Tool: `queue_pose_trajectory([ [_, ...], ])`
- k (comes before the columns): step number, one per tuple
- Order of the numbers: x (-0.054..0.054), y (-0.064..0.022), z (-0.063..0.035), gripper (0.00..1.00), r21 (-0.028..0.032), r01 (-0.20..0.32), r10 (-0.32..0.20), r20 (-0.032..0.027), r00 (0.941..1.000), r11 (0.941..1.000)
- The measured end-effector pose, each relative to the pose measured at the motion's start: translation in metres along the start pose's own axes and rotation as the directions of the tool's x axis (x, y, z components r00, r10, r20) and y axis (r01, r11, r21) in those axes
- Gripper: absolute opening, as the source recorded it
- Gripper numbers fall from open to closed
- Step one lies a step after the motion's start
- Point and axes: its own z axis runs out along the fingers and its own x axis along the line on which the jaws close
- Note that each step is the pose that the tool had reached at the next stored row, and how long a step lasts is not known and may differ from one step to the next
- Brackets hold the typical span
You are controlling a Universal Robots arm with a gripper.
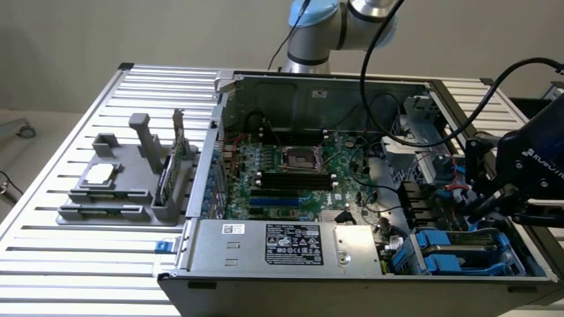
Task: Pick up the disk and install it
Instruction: 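Insert the disk into the insertion slot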
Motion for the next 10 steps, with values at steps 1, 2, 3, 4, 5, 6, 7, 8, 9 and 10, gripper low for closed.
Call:
queue_pose_trajectory([
  [1, 0.0001, -0.0001, -0.0002, 0.16, 0.0036, -0.003, 0.003, -0.0030, 1.0000, 1.0000],
  [2, 0.0001, -0.0001, -0.0002, 0.16, 0.0069, -0.006, 0.006, -0.0062, 1.0000, 1.0000],
  [3, 0.0001, -0.0001, -0.0002, 0.16, 0.0095, -0.009, 0.009, -0.0087, 0.9999, 0.9999],
  [4, 0.0000, -0.0001, -0.0001, 0.16, 0.0128, -0.013, 0.013, -0.0124, 0.9998, 0.9998],
  [5, 0.0000, -0.0001, -0.0001, 0.16, 0.0180, -0.020, 0.020, -0.0176, 0.9996, 0.9996],
  [6, 0.0000, -0.0001, -0.0001, 0.16, 0.0228, -0.027, 0.028, -0.0228, 0.9993, 0.9994],
  [7, 0.0000, -0.0001, -0.0001, 0.16, 0.0275, -0.036, 0.036, -0.0279, 0.9989, 0.9990],
  [8, 0.0000, -0.0001, -0.0001, 0.16, 0.0324, -0.044, 0.045, -0.0329, 0.9984, 0.9985],
  [9, 0.0000, -0.0001, -0.0001, 0.16, 0.0374, -0.053, 0.054, -0.0382, 0.9978, 0.9979],
  [10, 0.0000, -0.0001, -0.0001, 0.16, 0.0419, -0.062, 0.063, -0.0430, 0.9971, 0.9972],
])
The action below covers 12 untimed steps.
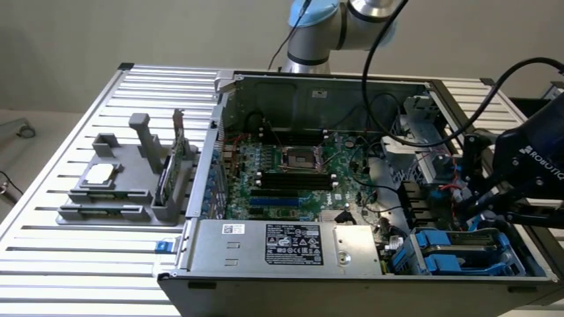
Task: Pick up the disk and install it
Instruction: 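Insert the disk into the insertion slot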
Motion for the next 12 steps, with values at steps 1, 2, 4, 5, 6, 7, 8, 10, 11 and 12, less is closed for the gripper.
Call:
queue_pose_trajectory([
  [1, 0.0000, 0.0000, 0.0000, 0.16, 0.0039, -0.009, 0.009, -0.0048, 0.9999, 1.0000],
  [2, 0.0000, 0.0000, 0.0000, 0.16, 0.0072, -0.018, 0.018, -0.0094, 0.9998, 0.9998],
  [4, 0.0000, 0.0000, 0.0000, 0.16, 0.0130, -0.036, 0.036, -0.0177, 0.9992, 0.9993],
  [5, 0.0000, -0.0001, 0.0000, 0.16, 0.0145, -0.045, 0.046, -0.0210, 0.9987, 0.9989],
  [6, 0.0001, -0.0001, -0.0001, 0.16, 0.0149, -0.056, 0.056, -0.0234, 0.9982, 0.9983],
  [7, 0.0001, -0.0001, -0.0001, 0.16, 0.0141, -0.068, 0.068, -0.0246, 0.9974, 0.9976],
  [8, 0.0000, 0.0000, -0.0001, 0.16, 0.0129, -0.079, 0.079, -0.0252, 0.9965, 0.9968],
  [10, -0.0001, 0.0002, -0.0001, 0.16, 0.0099, -0.103, 0.103, -0.0268, 0.9943, 0.9946],
  [11, -0.0001, 0.0002, -0.0001, 0.16, 0.0083, -0.115, 0.115, -0.0276, 0.9929, 0.9933],
  [12, -0.0001, 0.0002, -0.0001, 0.16, 0.0066, -0.130, 0.130, -0.0284, 0.9911, 0.9915],
])
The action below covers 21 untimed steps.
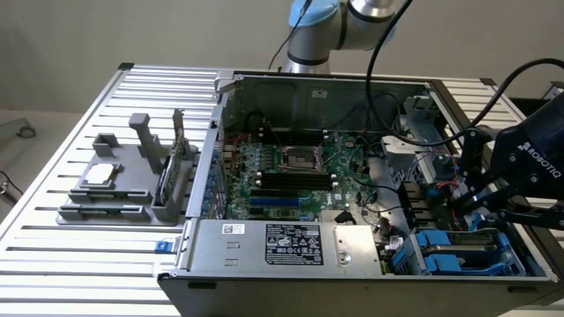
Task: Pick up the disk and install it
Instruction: 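Insert the disk into the insertion slot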
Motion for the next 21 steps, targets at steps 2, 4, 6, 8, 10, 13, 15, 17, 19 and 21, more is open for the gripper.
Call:
queue_pose_trajectory([
  [2, 0.0000, 0.0000, 0.0001, 0.16, -0.0030, -0.025, 0.025, -0.0004, 0.9997, 0.9997],
  [4, 0.0000, 0.0000, 0.0002, 0.16, -0.0053, -0.048, 0.048, 0.0002, 0.9988, 0.9988],
  [6, -0.0001, -0.0001, 0.0001, 0.16, -0.0073, -0.072, 0.072, 0.0014, 0.9974, 0.9973],
  [8, 0.0000, 0.0000, 0.0001, 0.16, -0.0085, -0.095, 0.095, 0.0043, 0.9955, 0.9955],
  [10, 0.0000, -0.0001, 0.0000, 0.16, -0.0080, -0.115, 0.115, 0.0110, 0.9933, 0.9934],
  [13, 0.0000, 0.0000, 0.0001, 0.16, -0.0064, -0.144, 0.144, 0.0244, 0.9893, 0.9896],
  [15, 0.0000, 0.0000, 0.0002, 0.16, -0.0054, -0.163, 0.163, 0.0334, 0.9861, 0.9867],
  [17, 0.0000, -0.0001, 0.0001, 0.16, -0.0046, -0.182, 0.182, 0.0431, 0.9823, 0.9833],
  [19, 0.0000, 0.0000, 0.0001, 0.16, -0.0041, -0.201, 0.201, 0.0520, 0.9782, 0.9796],
  [21, 0.0000, 0.0000, 0.0001, 0.16, -0.0037, -0.220, 0.220, 0.0608, 0.9737, 0.9755],
])
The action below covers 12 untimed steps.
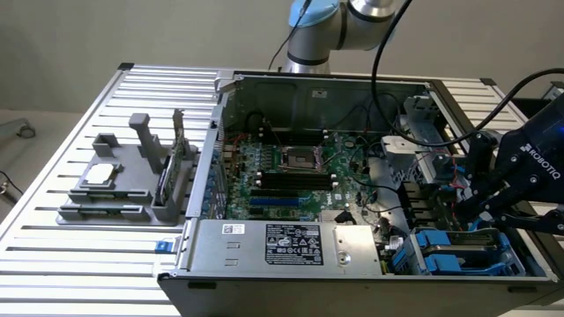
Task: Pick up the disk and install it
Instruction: 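Insert the disk into the insertion slot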
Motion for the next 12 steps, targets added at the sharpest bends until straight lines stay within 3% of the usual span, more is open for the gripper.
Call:
queue_pose_trajectory([
  [2, 0.0000, 0.0000, 0.0000, 0.16, 0.0011, -0.020, 0.020, 0.0079, 0.9998, 0.9998],
  [7, -0.0002, 0.0003, 0.0019, 0.16, 0.0020, -0.053, 0.053, 0.0174, 0.9984, 0.9986],
  [12, -0.0001, 0.0004, 0.0018, 0.16, -0.0009, -0.113, 0.113, 0.0150, 0.9935, 0.9936],
])
